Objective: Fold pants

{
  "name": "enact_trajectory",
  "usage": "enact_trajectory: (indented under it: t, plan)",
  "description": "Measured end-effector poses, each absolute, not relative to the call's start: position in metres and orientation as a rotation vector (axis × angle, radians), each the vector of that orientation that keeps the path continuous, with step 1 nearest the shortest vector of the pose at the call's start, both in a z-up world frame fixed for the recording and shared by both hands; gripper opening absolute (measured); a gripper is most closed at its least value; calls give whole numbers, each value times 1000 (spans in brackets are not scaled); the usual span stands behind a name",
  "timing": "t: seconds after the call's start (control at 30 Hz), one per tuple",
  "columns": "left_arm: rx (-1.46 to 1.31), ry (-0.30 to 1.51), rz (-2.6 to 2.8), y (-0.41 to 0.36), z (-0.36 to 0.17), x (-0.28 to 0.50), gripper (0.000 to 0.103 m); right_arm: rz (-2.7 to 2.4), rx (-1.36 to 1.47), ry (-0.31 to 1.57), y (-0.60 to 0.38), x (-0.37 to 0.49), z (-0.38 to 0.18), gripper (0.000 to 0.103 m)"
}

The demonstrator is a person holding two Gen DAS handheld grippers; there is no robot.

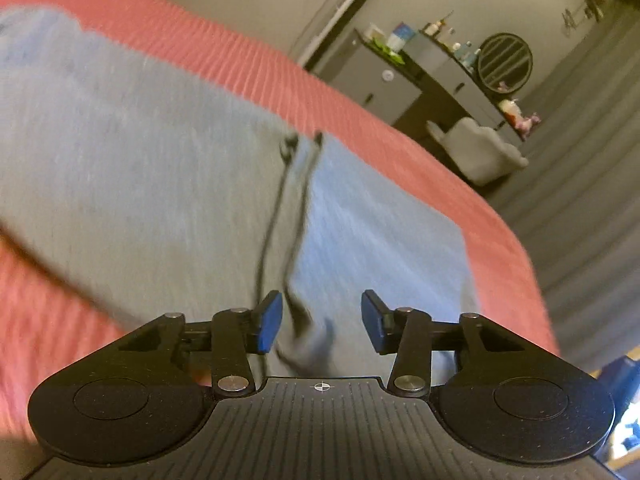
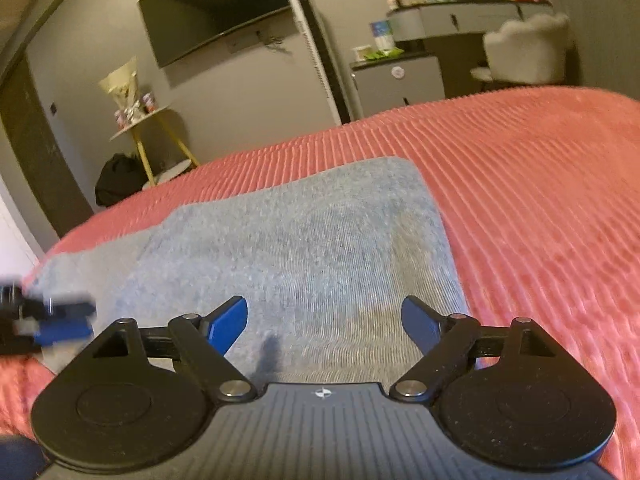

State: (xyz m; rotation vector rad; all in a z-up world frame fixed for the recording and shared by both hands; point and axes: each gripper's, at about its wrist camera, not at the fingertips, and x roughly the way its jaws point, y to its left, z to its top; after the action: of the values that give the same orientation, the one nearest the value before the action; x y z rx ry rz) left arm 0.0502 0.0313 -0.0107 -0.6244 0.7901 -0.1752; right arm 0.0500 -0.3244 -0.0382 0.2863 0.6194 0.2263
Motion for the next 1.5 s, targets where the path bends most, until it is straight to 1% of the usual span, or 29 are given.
enact_trajectory:
  t: [0.1, 0.17, 0.2, 0.23, 0.3, 0.33, 0.37, 0.6, 0.67, 0.73, 0.77, 0.8, 0.83, 0.87, 0.93, 0.97, 1.07, 1.13, 1.2, 1.23, 1.27, 1.33, 1.4, 1.43, 1.5]
  plan:
    - [-549, 788, -165, 24, -11, 52, 39, 210, 338, 615, -334, 35, -32, 85]
    - [-488, 789, -155, 17, -12, 60, 41, 201, 342, 615, -337, 26, -30, 85]
    - [-474, 817, -156, 14, -17, 65, 42, 197, 341, 617, -337, 23, -29, 85]
    - [-468, 847, -141, 12, -20, 68, 39, 194, 334, 621, -337, 21, -28, 85]
    - [-477, 845, -142, 12, -23, 72, 38, 185, 313, 631, -336, 17, -27, 85]
    - [-492, 848, -154, 11, -23, 76, 18, 182, 308, 634, -335, 16, -26, 85]
    - [-520, 857, -165, 13, -25, 78, 5, 178, 307, 636, -335, 14, -25, 85]
    - [-521, 773, -105, 31, -3, 52, 4, 133, 329, 630, -345, 3, -15, 85]
    - [-483, 808, -56, 34, -10, 50, 3, 109, 346, 624, -351, 0, -14, 85]
    - [-435, 905, 28, 35, -27, 59, 2, 83, 374, 643, -355, 2, -17, 85]
    - [-468, 909, 11, 37, -29, 61, 5, 74, 388, 660, -357, 4, -20, 85]
    - [-507, 875, -16, 39, -25, 60, 7, 65, 396, 677, -357, 7, -23, 85]
    - [-533, 839, -34, 41, -22, 60, 15, 60, 394, 689, -355, 8, -25, 85]
    - [-547, 809, -44, 44, -18, 62, 38, 60, 385, 694, -354, 9, -26, 85]
    - [-560, 794, -25, 45, -17, 71, 67, 68, 357, 697, -350, 10, -27, 85]
    - [-580, 791, -20, 45, -18, 78, 69, 73, 342, 700, -348, 10, -28, 85]
    - [-644, 848, -56, 41, -26, 105, 70, 70, 314, 699, -342, 12, -30, 85]
    - [-667, 847, -51, 41, -32, 117, 70, 70, 311, 688, -341, 13, -29, 85]
    - [-678, 856, -48, 43, -35, 124, 68, 76, 306, 668, -338, 12, -25, 85]
    - [-703, 834, -65, 46, -33, 121, 65, 76, 301, 664, -337, 11, -25, 85]
    - [-744, 777, -91, 51, -31, 115, 58, 74, 295, 665, -337, 12, -25, 85]
    - [-760, 706, -46, 66, -24, 107, 56, 63, 288, 676, -336, 15, -27, 85]
    - [-771, 634, 62, 90, -16, 92, 61, 58, 281, 677, -335, 16, -28, 85]
    - [-798, 612, 107, 105, -14, 84, 69, 53, 278, 677, -334, 17, -28, 86]
    - [-914, 579, 183, 143, -14, 65, 71, 53, 284, 676, -333, 18, -27, 88]
